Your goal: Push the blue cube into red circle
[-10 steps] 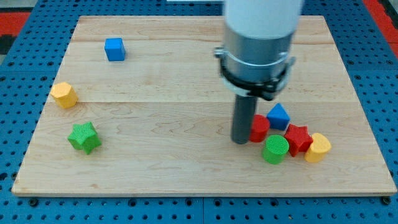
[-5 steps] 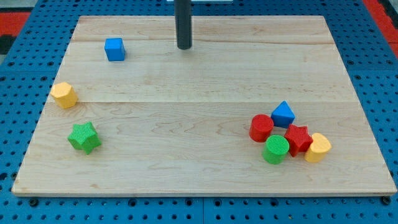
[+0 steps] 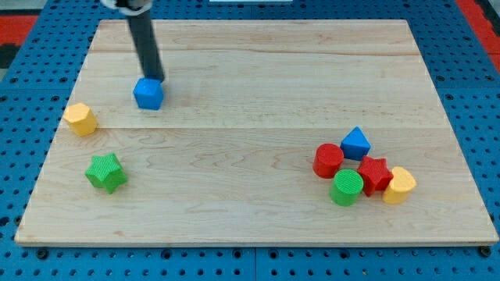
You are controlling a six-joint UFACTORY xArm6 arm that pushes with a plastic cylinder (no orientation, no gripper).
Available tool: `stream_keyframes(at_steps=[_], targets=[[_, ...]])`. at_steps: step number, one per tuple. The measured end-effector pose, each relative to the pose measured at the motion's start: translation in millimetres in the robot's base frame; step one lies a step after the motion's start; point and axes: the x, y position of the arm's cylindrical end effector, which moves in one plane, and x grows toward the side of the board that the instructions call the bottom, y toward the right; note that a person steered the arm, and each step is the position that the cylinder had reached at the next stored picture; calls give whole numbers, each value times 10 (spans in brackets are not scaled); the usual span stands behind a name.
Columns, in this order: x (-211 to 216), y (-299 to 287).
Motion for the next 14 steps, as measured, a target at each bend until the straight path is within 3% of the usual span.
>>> stream_keyframes(at_steps=[1, 3, 4, 6, 7, 8, 9, 10, 11, 12, 14], targets=[[66, -41], [664, 872], [711, 117], [1231, 107], [1190, 558], [826, 1267], [1165, 1847], [1312, 1239], [1503, 1176], [1534, 2315], [1531, 2694]])
